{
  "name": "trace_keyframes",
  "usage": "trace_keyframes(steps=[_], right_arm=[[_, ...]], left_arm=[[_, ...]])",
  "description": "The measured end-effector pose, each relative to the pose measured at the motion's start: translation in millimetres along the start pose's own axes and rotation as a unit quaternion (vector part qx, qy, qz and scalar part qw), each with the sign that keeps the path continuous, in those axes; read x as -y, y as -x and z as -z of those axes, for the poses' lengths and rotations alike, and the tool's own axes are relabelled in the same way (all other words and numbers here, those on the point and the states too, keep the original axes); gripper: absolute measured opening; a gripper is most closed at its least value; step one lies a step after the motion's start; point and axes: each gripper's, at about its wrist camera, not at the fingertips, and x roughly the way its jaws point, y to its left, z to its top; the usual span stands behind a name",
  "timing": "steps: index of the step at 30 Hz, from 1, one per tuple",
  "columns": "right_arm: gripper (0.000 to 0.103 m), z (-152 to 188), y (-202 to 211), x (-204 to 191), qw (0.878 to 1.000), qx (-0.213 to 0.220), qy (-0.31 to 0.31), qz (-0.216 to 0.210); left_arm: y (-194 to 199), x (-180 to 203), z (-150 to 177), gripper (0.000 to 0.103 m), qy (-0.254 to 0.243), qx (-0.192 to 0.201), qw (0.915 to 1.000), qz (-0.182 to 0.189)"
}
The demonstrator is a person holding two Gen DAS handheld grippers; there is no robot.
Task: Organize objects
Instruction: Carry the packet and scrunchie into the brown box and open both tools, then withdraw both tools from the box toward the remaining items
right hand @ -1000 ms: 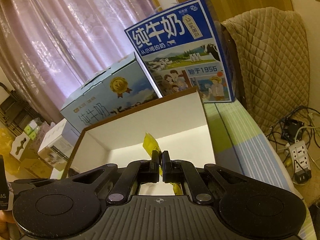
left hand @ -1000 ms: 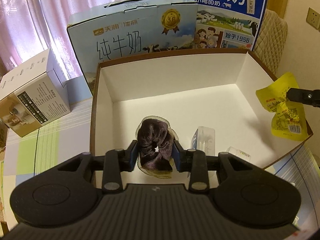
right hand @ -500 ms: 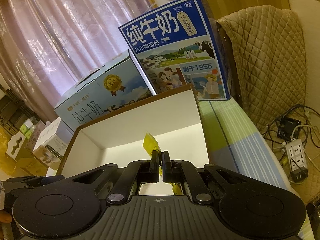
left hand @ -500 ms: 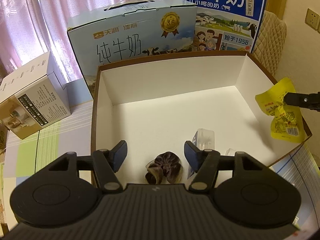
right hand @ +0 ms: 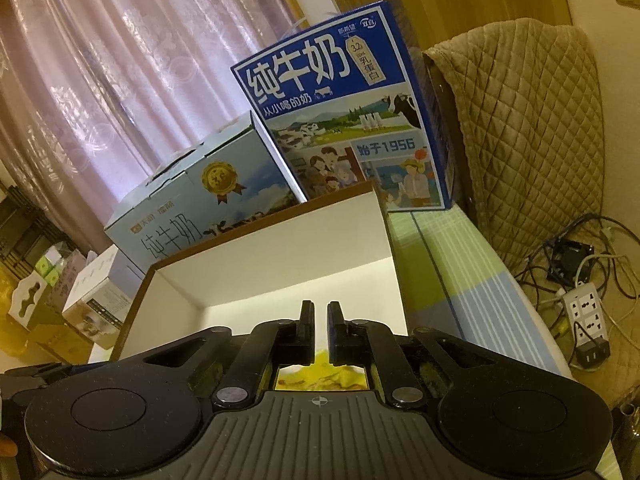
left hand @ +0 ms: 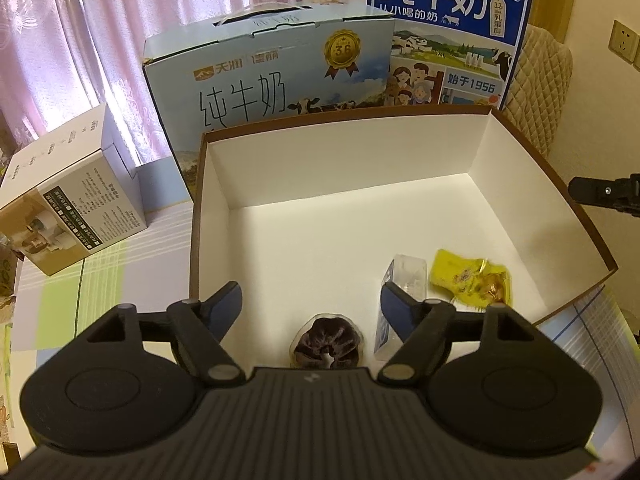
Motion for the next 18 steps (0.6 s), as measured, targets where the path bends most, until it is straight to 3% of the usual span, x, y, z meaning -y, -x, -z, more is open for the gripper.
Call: trace_keyframes(steps=[10,18], right_arm=[[0.035,4.3,7.0,-1.0,1.000,0.003,-0.001,-0.001],[0.047,6.6,16.0,-2.7,1.000,0.007,0.002,-0.003]], left_arm=[[7.6,-0.4,0.3,0.077,0.003,0.003,1.0000,-0.001],[16.9,3.1,2.5,0.082,0.003,0.010,0.9999,0.000]])
